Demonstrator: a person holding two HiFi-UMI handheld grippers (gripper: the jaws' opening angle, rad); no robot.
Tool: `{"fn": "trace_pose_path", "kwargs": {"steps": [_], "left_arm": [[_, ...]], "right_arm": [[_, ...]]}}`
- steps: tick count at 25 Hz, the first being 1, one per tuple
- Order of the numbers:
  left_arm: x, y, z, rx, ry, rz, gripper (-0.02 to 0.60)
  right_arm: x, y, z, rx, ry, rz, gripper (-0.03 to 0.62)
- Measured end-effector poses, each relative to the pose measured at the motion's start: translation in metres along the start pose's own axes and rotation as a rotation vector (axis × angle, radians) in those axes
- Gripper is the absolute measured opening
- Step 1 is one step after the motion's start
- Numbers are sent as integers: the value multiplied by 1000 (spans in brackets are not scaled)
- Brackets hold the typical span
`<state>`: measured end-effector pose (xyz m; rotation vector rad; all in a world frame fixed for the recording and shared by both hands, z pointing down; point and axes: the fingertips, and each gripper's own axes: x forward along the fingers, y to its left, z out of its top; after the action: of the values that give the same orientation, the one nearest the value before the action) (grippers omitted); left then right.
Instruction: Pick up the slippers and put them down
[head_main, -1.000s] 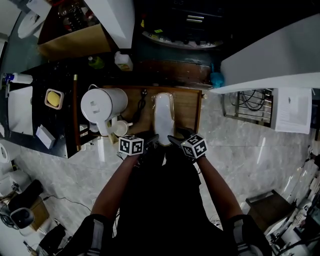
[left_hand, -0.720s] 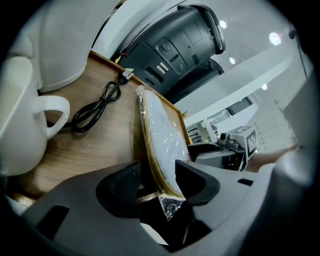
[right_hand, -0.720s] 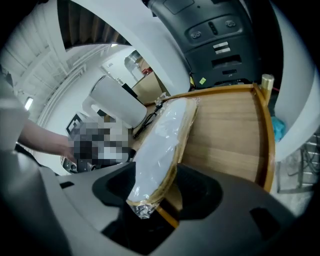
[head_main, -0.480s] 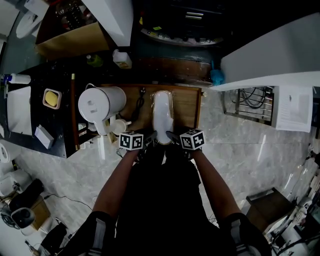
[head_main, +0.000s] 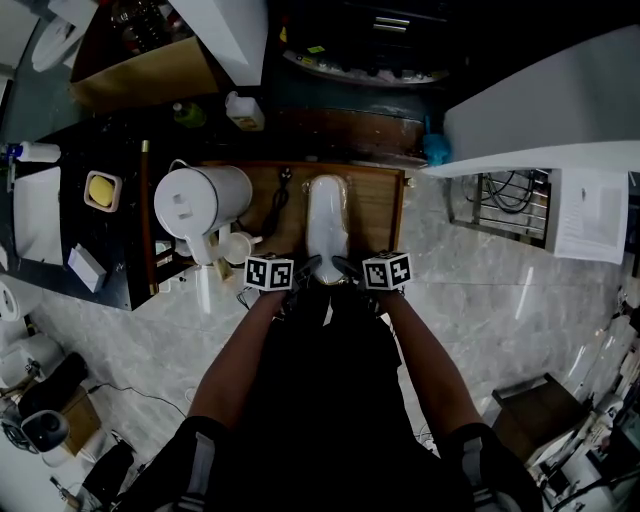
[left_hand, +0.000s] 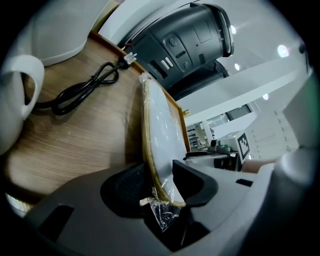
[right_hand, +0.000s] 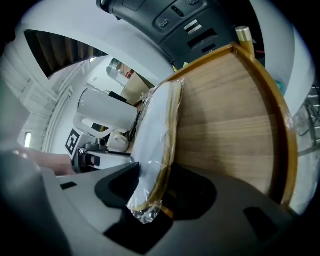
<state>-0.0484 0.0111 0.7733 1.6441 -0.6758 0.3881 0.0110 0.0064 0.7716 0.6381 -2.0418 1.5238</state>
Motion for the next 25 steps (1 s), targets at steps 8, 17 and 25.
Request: {"fn": "trace_pose_path", "kwargs": {"steps": [8, 17, 25], "left_arm": [[-8, -15, 6, 42, -28, -8, 165], [-35, -56, 22, 167, -91, -40, 150], [-50, -91, 30, 252, -140, -58, 146]], "right_arm": [[-17, 11, 6, -50, -30, 17, 193], [-48, 41, 24, -162, -98, 44, 189], [-78, 59, 30, -176, -192, 71, 187]]}}
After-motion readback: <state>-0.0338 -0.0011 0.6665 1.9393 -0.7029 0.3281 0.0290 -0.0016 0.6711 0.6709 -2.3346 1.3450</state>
